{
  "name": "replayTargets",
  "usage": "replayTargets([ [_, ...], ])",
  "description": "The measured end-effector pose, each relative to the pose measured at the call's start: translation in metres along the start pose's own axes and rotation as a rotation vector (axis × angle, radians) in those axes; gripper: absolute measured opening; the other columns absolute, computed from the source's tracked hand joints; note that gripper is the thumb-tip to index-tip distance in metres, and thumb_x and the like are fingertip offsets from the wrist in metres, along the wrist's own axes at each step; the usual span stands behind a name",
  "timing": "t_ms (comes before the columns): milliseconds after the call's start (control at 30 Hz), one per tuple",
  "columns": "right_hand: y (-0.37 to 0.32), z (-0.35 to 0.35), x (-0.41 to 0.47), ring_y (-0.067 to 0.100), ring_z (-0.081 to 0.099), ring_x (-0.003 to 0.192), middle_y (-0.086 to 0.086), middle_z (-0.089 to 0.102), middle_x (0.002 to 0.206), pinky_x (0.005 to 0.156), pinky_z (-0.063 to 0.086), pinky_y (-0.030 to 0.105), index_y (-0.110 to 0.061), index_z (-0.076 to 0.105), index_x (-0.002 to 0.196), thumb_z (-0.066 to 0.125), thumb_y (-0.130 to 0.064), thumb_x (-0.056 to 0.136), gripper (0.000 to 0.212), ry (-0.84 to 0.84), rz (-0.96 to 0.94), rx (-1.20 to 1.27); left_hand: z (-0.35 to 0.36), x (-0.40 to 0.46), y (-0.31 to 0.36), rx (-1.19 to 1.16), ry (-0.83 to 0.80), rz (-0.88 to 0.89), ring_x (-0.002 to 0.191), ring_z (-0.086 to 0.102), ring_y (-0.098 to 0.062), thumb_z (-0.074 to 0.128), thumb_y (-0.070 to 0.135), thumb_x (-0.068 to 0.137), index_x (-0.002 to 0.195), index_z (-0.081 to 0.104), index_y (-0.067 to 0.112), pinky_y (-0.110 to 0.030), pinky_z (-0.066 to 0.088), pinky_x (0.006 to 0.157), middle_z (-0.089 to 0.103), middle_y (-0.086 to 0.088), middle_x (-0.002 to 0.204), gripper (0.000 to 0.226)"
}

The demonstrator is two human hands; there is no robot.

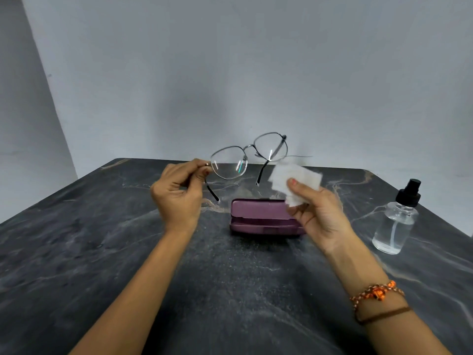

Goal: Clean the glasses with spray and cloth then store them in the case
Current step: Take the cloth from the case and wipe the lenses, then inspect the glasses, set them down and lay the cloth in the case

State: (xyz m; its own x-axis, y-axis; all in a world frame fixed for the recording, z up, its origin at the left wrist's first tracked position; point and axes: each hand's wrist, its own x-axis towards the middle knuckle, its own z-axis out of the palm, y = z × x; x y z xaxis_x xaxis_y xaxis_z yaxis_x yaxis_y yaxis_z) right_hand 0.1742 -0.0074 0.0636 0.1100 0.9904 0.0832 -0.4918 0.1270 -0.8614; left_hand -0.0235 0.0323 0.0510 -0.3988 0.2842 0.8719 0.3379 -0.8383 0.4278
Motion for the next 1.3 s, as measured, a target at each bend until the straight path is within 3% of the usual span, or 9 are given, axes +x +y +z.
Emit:
replayTargets([
  [100,-0.009,-0.019,0.010,0.006,0.059,0.054,-0.004,0.067,0.060,0.043,0.045,0.013,-0.012,0.059,0.079,0.068,-0.007,0.073,0.012,0.223,-0.091,-0.049,0.000,0.001,-0.008,-0.008,0.033,-0.029,0.069,0.054,0.008,0.069,0.001,0.073,0.099,0.060,0.004,-0.012,0.045,0.065,0.060,0.042,0.072,0.028],
  [267,-0.007,-0.053,0.025,0.008,0.051,0.060,-0.003,0.056,0.069,0.045,0.043,0.013,-0.015,0.059,0.072,0.057,-0.015,0.085,0.013,0.518,-0.231,-0.323,0.002,-0.003,-0.013,-0.012,0.002,-0.005,0.069,0.053,0.008,0.069,0.006,0.074,0.099,0.061,0.005,-0.016,0.046,0.064,0.060,0.042,0.073,0.026],
  [433,0.001,-0.068,0.032,0.028,0.061,0.090,0.010,0.066,0.095,0.080,0.052,0.045,-0.011,0.062,0.101,0.062,-0.022,0.077,0.026,0.614,-0.258,-0.842,0.003,-0.006,-0.014,-0.026,-0.039,-0.001,0.070,0.053,0.008,0.069,0.008,0.075,0.099,0.061,0.006,-0.013,0.045,0.064,0.061,0.042,0.074,0.026],
  [567,0.004,-0.072,0.027,0.034,0.059,0.095,0.015,0.067,0.100,0.069,0.038,0.031,-0.011,0.064,0.098,0.059,-0.021,0.077,0.024,0.579,-0.211,-1.221,0.003,-0.007,-0.014,-0.016,-0.051,0.007,0.070,0.053,0.010,0.069,0.009,0.075,0.101,0.059,0.003,-0.012,0.043,0.064,0.060,0.043,0.074,0.028],
  [733,0.009,-0.076,0.025,0.039,0.056,0.101,0.020,0.063,0.108,0.069,0.036,0.034,-0.008,0.056,0.110,0.056,-0.015,0.080,0.031,0.589,-0.116,-1.497,0.003,-0.006,-0.013,-0.014,-0.053,0.005,0.070,0.053,0.010,0.068,0.008,0.076,0.102,0.058,0.003,-0.009,0.041,0.065,0.059,0.044,0.073,0.029],
  [933,0.014,-0.076,0.028,0.043,0.038,0.121,0.021,0.050,0.129,0.095,0.037,0.047,-0.009,0.033,0.136,0.056,-0.016,0.080,0.061,0.563,-0.099,-1.651,0.001,-0.004,-0.011,-0.017,-0.035,0.003,0.071,0.053,0.009,0.068,0.006,0.076,0.103,0.058,0.003,-0.010,0.041,0.065,0.061,0.041,0.073,0.029],
  [1100,0.016,-0.065,0.027,0.036,0.039,0.118,0.017,0.046,0.132,0.094,0.034,0.042,-0.012,0.044,0.128,0.053,-0.019,0.086,0.044,0.604,-0.477,-1.505,0.000,-0.002,-0.008,-0.016,-0.033,0.016,0.073,0.054,0.008,0.068,0.006,0.076,0.103,0.058,0.001,-0.013,0.043,0.066,0.061,0.041,0.075,0.029],
  [1200,0.016,-0.049,0.024,0.026,0.049,0.107,0.010,0.055,0.119,0.089,0.040,0.037,-0.009,0.053,0.118,0.050,-0.016,0.089,0.031,0.521,-0.741,-1.212,-0.001,-0.002,-0.003,0.016,-0.064,0.079,0.074,0.054,0.009,0.067,0.009,0.078,0.099,0.060,0.002,-0.013,0.041,0.068,0.061,0.041,0.077,0.024],
  [1300,0.013,-0.030,0.017,0.014,0.054,0.091,-0.002,0.058,0.101,0.080,0.047,0.028,-0.016,0.058,0.108,0.051,-0.019,0.090,0.020,0.446,-0.759,-0.814,-0.002,-0.001,0.007,0.075,-0.139,0.216,0.073,0.054,0.009,0.065,0.013,0.079,0.087,0.068,-0.002,-0.015,0.040,0.068,0.064,0.023,0.082,0.017],
])
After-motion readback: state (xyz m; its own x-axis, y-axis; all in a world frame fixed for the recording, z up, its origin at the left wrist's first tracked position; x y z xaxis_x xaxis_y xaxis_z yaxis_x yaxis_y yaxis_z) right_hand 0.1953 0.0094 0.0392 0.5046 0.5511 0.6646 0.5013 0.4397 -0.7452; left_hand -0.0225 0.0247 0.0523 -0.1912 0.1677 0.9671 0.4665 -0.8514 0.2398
